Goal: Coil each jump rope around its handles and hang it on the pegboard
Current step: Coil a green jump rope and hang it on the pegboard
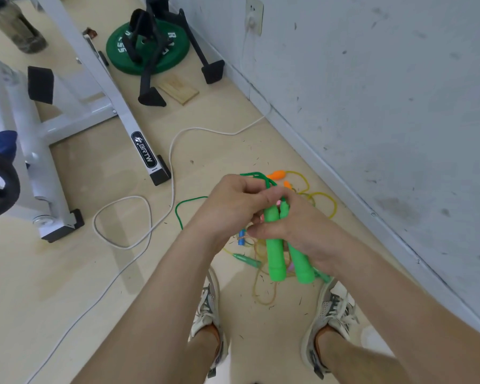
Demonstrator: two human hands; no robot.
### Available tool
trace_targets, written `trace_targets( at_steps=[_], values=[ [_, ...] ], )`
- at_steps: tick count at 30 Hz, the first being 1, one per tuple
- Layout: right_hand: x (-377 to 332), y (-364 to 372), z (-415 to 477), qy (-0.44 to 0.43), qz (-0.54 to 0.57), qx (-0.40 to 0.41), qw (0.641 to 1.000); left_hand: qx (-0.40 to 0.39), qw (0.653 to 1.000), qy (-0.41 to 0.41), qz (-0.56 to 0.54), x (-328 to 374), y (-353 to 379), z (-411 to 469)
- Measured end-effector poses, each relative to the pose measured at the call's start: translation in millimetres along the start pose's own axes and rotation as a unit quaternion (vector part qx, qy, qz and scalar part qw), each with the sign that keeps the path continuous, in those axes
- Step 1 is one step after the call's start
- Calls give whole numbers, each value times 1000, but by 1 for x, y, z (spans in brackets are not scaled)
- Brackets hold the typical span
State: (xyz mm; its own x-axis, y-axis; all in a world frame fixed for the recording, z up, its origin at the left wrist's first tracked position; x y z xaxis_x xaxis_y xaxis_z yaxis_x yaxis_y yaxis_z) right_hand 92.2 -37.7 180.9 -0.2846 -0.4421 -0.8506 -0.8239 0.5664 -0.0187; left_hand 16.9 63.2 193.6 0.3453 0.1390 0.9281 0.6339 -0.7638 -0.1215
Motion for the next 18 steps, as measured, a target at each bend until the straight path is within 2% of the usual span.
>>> trace_targets(
  at_steps=[3, 5, 8, 10, 12, 15, 18],
  values=[
    [2, -4, 4, 16, -5, -19, 1000, -20, 1000, -2, 24, 1, 4, -2],
    [4, -3, 5, 2, -6, 2, 1000, -17, 1000, -10, 15, 2, 7, -3],
    [3, -1, 4, -39, -40, 49, 997, 26, 999, -17, -10, 1, 11, -2],
    [2, -2, 4, -44, -22, 43, 998, 54, 998, -12, -27, 1, 12, -2],
    [-1, -6, 1, 3, 21, -24, 1000, 88, 995, -6, -53, 3, 7, 0],
    [-4, -10, -10, 101, 81, -158, 979, 136, 983, -14, -122, 4, -3, 4],
    [-6, -8, -13, 135, 107, -174, 969, 134, 977, -30, -164, 3, -4, 4]
  ],
)
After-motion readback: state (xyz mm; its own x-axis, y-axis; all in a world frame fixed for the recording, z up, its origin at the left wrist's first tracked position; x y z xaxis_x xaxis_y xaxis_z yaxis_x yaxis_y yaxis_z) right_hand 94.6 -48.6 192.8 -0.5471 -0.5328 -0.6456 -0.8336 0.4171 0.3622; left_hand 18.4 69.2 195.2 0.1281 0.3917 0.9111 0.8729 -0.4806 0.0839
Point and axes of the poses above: each hand's wrist, its own z-axis towards the middle knuckle, its own y-axis out of the palm, x = y × z, the point moved 2 cm from there along z, towards the middle knuckle, and after that the axes turned 10 degrees about x, right-handed, at the moved point
